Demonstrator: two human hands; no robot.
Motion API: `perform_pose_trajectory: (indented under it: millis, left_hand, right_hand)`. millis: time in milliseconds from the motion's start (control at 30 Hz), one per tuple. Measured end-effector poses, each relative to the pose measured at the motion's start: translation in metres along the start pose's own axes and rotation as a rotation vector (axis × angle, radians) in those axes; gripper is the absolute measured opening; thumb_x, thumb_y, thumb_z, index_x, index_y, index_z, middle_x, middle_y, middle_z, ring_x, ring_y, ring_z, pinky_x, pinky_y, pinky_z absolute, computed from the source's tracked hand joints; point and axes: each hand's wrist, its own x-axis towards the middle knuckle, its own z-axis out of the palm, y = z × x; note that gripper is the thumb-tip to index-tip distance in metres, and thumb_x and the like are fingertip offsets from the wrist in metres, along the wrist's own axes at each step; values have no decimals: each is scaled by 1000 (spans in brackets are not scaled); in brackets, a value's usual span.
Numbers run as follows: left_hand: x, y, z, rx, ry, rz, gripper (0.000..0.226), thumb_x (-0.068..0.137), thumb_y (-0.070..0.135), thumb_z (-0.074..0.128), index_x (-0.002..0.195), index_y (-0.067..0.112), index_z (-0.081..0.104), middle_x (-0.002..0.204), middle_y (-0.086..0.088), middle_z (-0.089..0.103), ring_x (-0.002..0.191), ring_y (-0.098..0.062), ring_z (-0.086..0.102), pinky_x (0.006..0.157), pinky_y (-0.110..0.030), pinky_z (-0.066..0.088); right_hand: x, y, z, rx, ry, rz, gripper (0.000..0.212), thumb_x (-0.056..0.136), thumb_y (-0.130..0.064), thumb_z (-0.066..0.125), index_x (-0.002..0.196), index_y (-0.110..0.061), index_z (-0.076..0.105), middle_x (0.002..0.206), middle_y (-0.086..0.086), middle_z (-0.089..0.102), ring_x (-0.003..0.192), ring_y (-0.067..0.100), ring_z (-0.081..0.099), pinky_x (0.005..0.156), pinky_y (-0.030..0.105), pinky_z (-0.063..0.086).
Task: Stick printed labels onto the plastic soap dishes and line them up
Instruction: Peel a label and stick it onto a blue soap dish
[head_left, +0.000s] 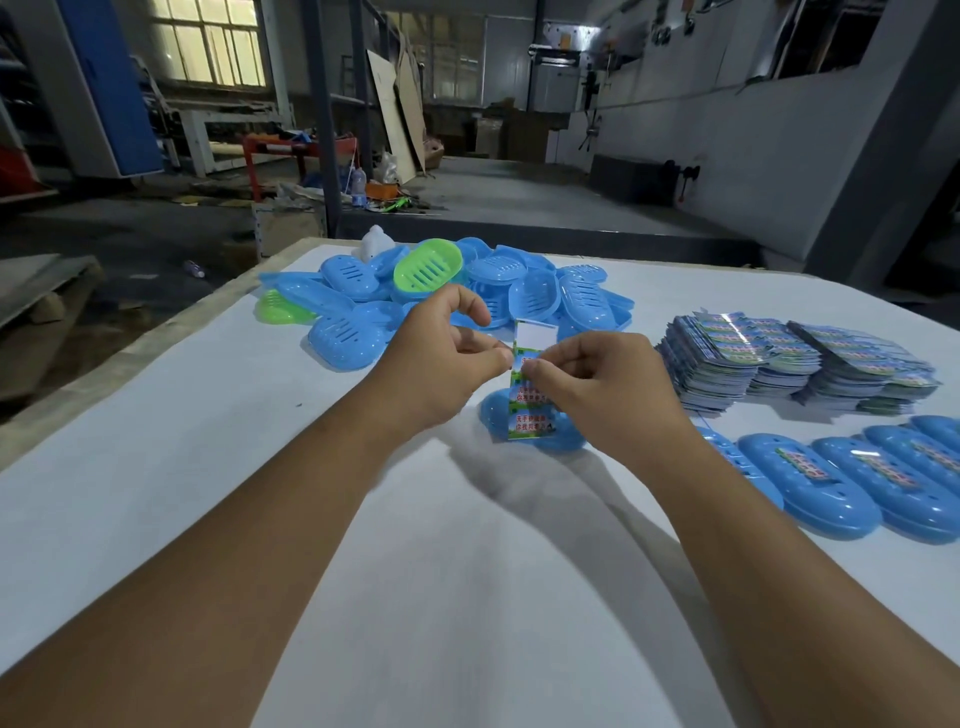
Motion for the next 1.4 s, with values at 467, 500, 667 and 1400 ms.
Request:
perform_pose_trajectory:
  millis: [467, 500, 667, 1400]
  left_hand:
    - [-1, -4, 15, 136, 24, 112, 34, 84, 16, 73, 79, 31, 43, 81, 0, 75, 66, -13, 64, 62, -27, 46]
    - [-1, -4, 16, 150, 30, 122, 34, 84, 16, 72, 79, 32, 43, 80, 0, 75, 66, -13, 64, 62, -27, 47]
    - [-1, -4, 16, 184, 51, 136, 33, 84, 16, 71, 78, 32, 43, 80, -1, 74, 71, -18, 67, 68, -32, 56]
    - [9, -15, -5, 520, 65, -183, 15, 94, 18, 52, 104, 22, 42, 97, -1, 62, 81, -14, 57, 58, -28, 40]
  right_hand:
    - [-10, -14, 0, -56, -29, 18, 21, 73, -37, 63, 66, -23, 77, 59, -3, 71, 52, 13, 61, 57, 47, 60]
    - [-11, -15, 0, -63, -24, 18, 22, 73, -35, 62, 66, -20, 76, 59, -2, 70, 50, 13, 57, 57, 47, 60]
    - [-10, -16, 0, -85, -16, 8, 21, 79, -28, 64, 66, -17, 76, 59, 0, 70, 57, 22, 64, 59, 48, 60]
    - [2, 2, -14, -141, -112, 158, 23, 78, -24, 60, 61, -19, 74, 56, 0, 70, 46, 15, 55, 50, 31, 56]
